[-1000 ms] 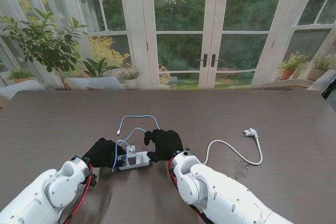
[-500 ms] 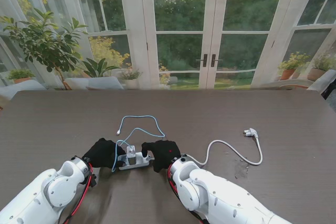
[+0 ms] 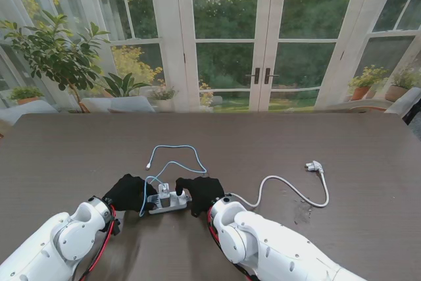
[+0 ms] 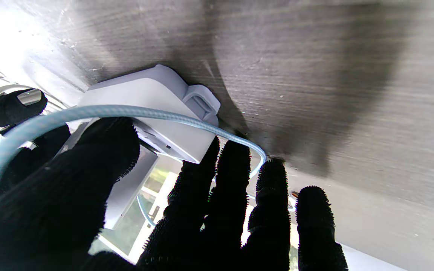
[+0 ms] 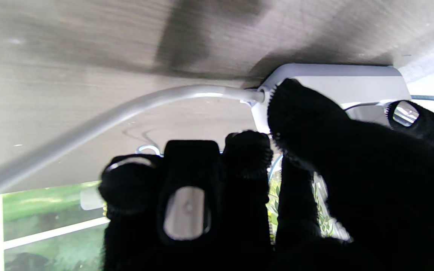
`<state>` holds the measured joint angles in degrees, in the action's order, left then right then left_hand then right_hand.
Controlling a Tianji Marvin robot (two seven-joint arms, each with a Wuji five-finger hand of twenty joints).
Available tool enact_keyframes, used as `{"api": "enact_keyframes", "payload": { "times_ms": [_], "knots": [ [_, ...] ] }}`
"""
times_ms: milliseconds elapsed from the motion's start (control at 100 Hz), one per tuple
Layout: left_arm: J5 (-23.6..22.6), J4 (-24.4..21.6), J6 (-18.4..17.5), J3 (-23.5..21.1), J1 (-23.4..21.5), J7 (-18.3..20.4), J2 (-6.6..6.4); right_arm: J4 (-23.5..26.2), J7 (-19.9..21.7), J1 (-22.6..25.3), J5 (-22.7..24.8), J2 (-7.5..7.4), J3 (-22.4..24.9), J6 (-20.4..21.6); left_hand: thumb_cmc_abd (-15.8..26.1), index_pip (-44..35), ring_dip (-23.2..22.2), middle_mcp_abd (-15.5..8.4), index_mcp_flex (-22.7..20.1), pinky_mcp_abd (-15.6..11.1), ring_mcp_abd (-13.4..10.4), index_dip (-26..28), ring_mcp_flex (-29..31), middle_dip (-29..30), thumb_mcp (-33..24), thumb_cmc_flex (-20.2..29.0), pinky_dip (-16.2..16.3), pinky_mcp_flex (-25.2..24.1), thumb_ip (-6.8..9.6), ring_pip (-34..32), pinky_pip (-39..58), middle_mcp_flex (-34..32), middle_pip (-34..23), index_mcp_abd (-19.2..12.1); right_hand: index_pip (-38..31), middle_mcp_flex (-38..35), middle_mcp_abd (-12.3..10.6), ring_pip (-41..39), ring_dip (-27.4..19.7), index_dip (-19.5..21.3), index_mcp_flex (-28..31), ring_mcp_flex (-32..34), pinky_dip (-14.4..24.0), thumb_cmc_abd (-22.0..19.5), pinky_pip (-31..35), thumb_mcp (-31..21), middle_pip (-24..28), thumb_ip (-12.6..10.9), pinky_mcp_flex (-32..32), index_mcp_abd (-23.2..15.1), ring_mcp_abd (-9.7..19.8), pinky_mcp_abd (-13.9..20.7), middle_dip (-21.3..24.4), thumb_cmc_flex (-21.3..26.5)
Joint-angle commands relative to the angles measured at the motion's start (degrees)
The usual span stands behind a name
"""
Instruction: Set up the charging station
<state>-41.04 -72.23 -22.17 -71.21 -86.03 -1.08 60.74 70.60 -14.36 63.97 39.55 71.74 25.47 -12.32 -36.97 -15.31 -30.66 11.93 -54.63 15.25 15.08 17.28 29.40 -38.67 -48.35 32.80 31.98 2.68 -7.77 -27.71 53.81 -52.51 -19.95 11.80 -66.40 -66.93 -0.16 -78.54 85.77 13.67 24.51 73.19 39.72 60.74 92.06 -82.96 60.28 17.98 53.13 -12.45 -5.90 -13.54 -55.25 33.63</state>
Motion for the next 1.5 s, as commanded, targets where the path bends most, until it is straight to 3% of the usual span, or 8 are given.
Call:
{"api": "enact_keyframes", "payload": {
  "times_ms": [0, 460, 720, 1150, 1490],
  "knots": [
    [-0.1, 0.8, 0.3, 0.2, -1.0, 1.9, -0.02, 0.9, 0.9, 0.7, 0.1, 0.14, -0.3, -0.1, 0.6, -0.4, -1.2, 1.4, -1.0, -1.7, 1.1, -0.3, 1.6, -0.4, -1.1, 0.0, -0.1, 0.0, -0.95, -2.8, 2.0, -2.8, -1.4, 1.1, 30.6, -2.8, -0.9, -3.8, -38.6, -0.5, -1.6, 1.9, 0.0, 3.7, 5.6, -7.0, 1.9, -1.3, 1.7, -0.3, -1.0, 0.2, -0.3, 1.8],
    [0.0, 0.9, 0.2, 0.2, -1.0, 1.7, 0.02, 0.3, 1.2, 0.6, -0.5, 0.95, -1.9, -1.7, 0.8, -0.6, -1.3, 1.5, -1.2, -1.7, 1.1, -0.2, 1.8, -0.7, -1.0, -0.1, -0.1, 0.1, -0.95, -2.9, 2.1, -3.0, -1.6, 1.3, 31.0, -4.3, -1.0, -6.8, -37.2, -1.1, -4.7, 1.8, -0.2, 3.4, 7.1, -7.0, 2.3, -3.3, 3.3, 1.1, -0.4, 0.5, -0.2, 1.0],
    [0.1, 1.0, 0.2, 0.1, -1.1, 1.6, 0.05, 0.9, 3.2, 0.0, -0.3, 0.67, -2.7, -3.4, 0.9, -0.6, -1.4, 1.6, -1.2, -1.7, 1.1, -0.2, 1.7, -1.0, -1.0, -0.1, -0.1, 0.0, -0.95, -3.0, 2.1, -2.9, -1.7, 1.3, 29.8, -4.5, -1.2, -7.4, -37.0, -0.9, -2.8, 1.8, -0.2, 2.6, 7.5, -7.0, 2.6, -3.7, 3.2, 2.2, -0.3, 1.0, -0.3, 0.0],
    [0.1, 1.1, 0.0, -0.1, -1.1, 1.4, 0.08, 0.7, 7.0, -1.1, 0.4, -0.18, -4.5, -5.6, 1.0, -0.6, -1.4, 1.5, -1.2, -1.7, 1.1, -0.2, 1.8, -1.1, -0.7, -0.3, -0.1, 0.2, -0.96, -3.0, 2.3, -2.9, -1.6, 1.2, 30.1, -3.4, -1.6, -7.6, -37.0, -1.2, -1.4, 1.9, 0.1, 2.2, 8.2, -7.0, 2.3, -3.4, 2.7, 5.3, 0.4, 2.6, -1.1, -2.2],
    [0.1, 1.3, -0.1, -0.1, -1.1, 1.2, 0.11, -1.1, 7.3, -0.9, -0.2, -0.11, -5.2, -5.6, 1.1, -0.6, -1.4, 1.4, -1.1, -1.7, 1.0, -0.2, 1.8, -1.1, -0.7, -0.3, -0.1, 0.2, -0.97, -2.9, 2.3, -3.0, -1.7, 1.2, 30.1, -2.8, -1.4, -7.3, -37.2, -1.2, -0.6, 1.9, 0.4, 1.7, 8.4, -7.0, 2.2, -3.0, 1.8, 6.9, 0.1, 3.2, -1.6, -2.4]
  ]
}}
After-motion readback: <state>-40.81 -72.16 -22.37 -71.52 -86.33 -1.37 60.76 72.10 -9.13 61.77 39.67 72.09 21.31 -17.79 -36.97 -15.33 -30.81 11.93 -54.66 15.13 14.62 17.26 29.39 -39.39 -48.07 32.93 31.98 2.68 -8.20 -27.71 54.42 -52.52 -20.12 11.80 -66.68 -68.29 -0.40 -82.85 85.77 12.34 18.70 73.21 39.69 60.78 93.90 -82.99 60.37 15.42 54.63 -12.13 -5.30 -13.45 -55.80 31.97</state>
